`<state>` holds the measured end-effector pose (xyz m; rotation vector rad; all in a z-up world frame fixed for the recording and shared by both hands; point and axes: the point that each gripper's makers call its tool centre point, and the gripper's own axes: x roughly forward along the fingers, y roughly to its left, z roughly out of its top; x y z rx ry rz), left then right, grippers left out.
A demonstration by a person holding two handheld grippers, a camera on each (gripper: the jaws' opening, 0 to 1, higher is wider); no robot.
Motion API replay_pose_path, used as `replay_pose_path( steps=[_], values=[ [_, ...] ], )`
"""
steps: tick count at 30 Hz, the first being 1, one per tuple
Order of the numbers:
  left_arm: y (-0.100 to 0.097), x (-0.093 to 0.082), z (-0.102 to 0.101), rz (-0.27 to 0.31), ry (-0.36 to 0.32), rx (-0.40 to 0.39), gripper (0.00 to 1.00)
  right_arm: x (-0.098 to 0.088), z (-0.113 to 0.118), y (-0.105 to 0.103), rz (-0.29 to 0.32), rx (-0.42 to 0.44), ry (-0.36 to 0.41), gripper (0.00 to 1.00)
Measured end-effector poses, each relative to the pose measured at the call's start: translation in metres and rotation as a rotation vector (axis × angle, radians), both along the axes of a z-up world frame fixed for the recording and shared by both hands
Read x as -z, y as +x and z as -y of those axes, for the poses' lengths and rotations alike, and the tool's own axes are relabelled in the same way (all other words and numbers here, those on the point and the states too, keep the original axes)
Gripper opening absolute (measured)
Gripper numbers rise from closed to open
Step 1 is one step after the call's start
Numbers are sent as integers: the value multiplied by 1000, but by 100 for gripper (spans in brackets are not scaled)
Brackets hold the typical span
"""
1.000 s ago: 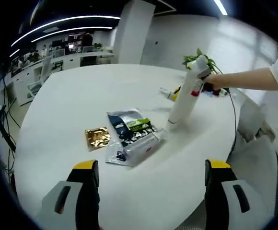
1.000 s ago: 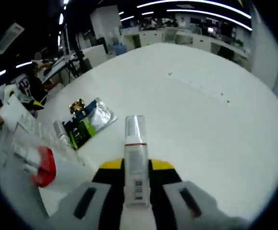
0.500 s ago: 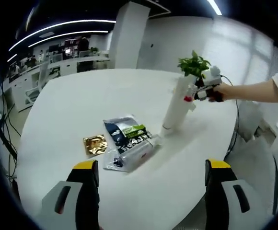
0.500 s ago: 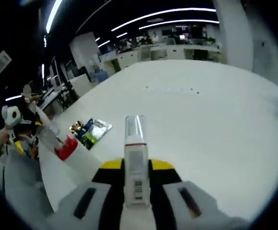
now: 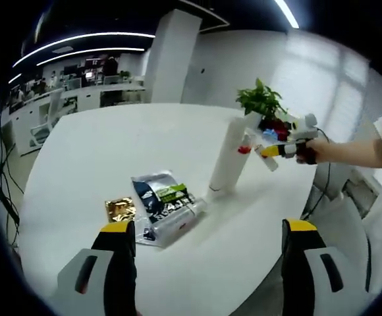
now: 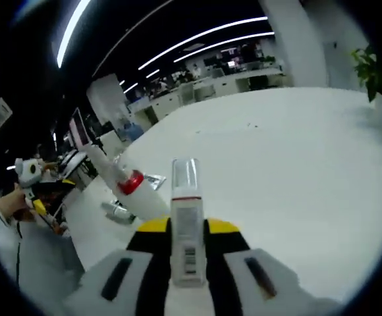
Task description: Arrange the skincare products in the storage area until every visible bottle or jar stands upright without overlapping.
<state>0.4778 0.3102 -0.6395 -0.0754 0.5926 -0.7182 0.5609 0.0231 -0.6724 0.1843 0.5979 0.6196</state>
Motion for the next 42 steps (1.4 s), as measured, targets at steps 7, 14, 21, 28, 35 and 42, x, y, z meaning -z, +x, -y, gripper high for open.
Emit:
replay_pose_path(
  steps=[7,14,21,28,35,42],
  values=[
    [-5,-10,10,5,-36,17,90,-17,-24,-34,28,-17,84,18],
    [-10,-23,23,8,-90,33,90,-51,-70,-56,73,-70,263,18],
    [-19,-37,41,22,-115,98,89,-80,-123,-80,120,-230,381,18],
    [-36,-59,64,59,-184,223,82,-90,-164,-109,131,-407,395,18],
    [-50,-95,81,80,-388,309,68,-111,-183,-132,139,-498,505,18],
    [-52,-114,83,94,-479,328,48,-122,-193,-150,142,-561,568,18]
  ],
)
